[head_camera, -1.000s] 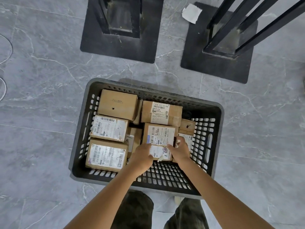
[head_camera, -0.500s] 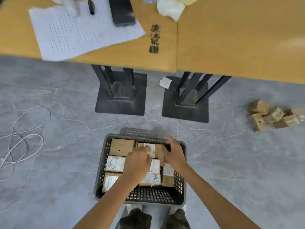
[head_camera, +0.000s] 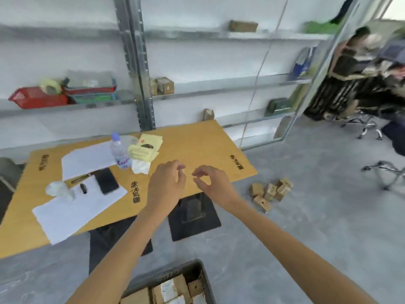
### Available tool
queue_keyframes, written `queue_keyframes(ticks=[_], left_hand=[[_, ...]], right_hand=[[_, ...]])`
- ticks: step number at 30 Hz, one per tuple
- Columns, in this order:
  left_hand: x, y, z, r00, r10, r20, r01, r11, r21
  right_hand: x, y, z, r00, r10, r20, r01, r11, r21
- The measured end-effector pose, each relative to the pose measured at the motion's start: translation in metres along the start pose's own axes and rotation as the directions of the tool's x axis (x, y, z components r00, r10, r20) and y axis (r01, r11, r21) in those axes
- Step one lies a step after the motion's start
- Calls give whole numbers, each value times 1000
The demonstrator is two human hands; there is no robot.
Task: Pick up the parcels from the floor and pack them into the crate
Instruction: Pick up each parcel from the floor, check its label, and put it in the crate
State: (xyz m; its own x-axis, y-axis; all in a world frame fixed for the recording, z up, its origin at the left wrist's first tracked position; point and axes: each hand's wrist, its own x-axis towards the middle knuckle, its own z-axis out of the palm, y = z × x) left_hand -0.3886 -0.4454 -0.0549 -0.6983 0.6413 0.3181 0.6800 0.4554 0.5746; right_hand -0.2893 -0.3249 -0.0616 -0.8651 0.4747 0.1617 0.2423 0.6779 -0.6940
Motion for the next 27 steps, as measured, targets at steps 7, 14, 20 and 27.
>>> queue_keyframes(ticks=[7, 14, 20, 27], left_hand=[[24, 139, 19, 972, 234, 17, -231, 968, -96], [52, 241, 99, 942, 325, 83, -307, 935, -175], [81, 328, 191, 930, 347, 119, -326, 931, -166], [104, 376, 268, 951, 281, 131, -259, 952, -162]], right_hand=[[-48, 25, -150, 965, 94, -246, -97, 995, 3], [-84, 120, -287, 926, 146, -348, -174, 984, -49], [-106, 231, -382, 915, 168, -367, -211, 974, -80], [-107, 335, -441, 886, 284, -367, -296, 955, 24]])
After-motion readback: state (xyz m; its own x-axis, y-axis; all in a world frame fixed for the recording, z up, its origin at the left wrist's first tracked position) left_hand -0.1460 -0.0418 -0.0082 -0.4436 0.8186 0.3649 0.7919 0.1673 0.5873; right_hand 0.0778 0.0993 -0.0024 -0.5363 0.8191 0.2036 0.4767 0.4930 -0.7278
